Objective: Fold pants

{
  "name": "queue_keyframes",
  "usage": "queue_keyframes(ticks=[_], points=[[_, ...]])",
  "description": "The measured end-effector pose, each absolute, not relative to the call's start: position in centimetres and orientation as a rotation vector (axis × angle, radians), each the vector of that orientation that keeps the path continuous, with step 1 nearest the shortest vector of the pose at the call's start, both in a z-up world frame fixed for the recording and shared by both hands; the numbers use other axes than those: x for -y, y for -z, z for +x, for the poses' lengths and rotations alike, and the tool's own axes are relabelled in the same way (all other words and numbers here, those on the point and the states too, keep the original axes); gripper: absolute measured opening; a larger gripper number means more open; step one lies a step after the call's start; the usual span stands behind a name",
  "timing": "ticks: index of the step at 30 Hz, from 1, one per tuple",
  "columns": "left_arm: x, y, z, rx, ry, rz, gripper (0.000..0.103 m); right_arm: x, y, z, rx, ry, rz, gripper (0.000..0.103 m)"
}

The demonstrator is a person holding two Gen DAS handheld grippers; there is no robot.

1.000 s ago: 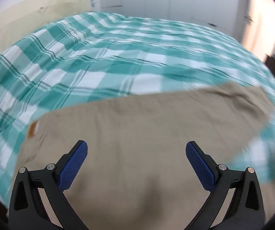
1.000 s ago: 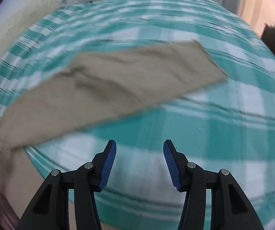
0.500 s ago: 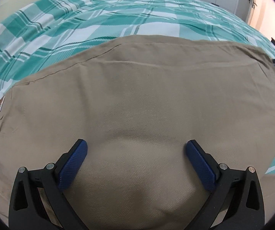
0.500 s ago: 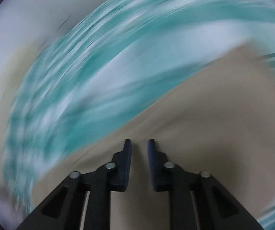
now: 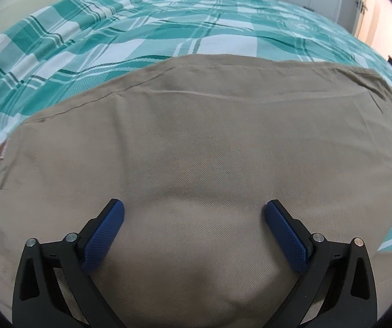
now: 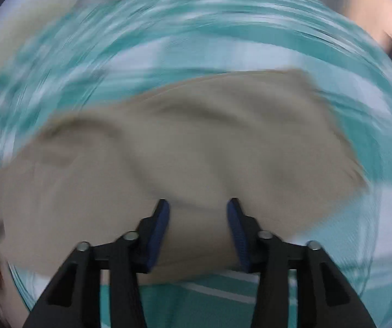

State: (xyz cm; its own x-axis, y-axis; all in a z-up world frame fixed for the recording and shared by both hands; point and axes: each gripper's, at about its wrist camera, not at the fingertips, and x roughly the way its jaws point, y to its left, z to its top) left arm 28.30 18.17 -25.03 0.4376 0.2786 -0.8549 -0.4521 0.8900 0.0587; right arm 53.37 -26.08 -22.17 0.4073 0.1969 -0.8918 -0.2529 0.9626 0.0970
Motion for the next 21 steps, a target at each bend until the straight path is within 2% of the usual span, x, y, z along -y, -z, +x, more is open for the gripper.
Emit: queue_keyframes(ticks=[3,6,10,15,19,21], points=[[-17.3,22.6,26.6,-1.047,-0.444,-0.199,0.102,28.8,19.7,50.3,-1.078,-0.097,-0.054,0.05],[-14.9,20.7,23.4,-1.047,-0.348,-0.25,0.102,27.9,16.6,44.8,-1.035,-0.179,-0.128,0.05],[-9.5,20.7,19.8,-1.102,-0.204,-0.244,0.102,24.5,13.8,33.0,-1.037,-0.422,-0.169,0.053],[-4.3,22.3,15.2,-1.157,-0.132,-0.137,0.102,16.4,17.1,18.0,-1.114,-0.721,-0.219,0.054],[-5.7,21.5,12.6,-1.148,-0.154,-0.16,0.102,15.7,20.6,12.7,-1.156,-0.698,-0.35,0.053],[-7.5,21.3,11.5,-1.145,-0.192,-0.181,0.102,18.4,20.4,12.0,-1.149,-0.648,-0.321,0.053]])
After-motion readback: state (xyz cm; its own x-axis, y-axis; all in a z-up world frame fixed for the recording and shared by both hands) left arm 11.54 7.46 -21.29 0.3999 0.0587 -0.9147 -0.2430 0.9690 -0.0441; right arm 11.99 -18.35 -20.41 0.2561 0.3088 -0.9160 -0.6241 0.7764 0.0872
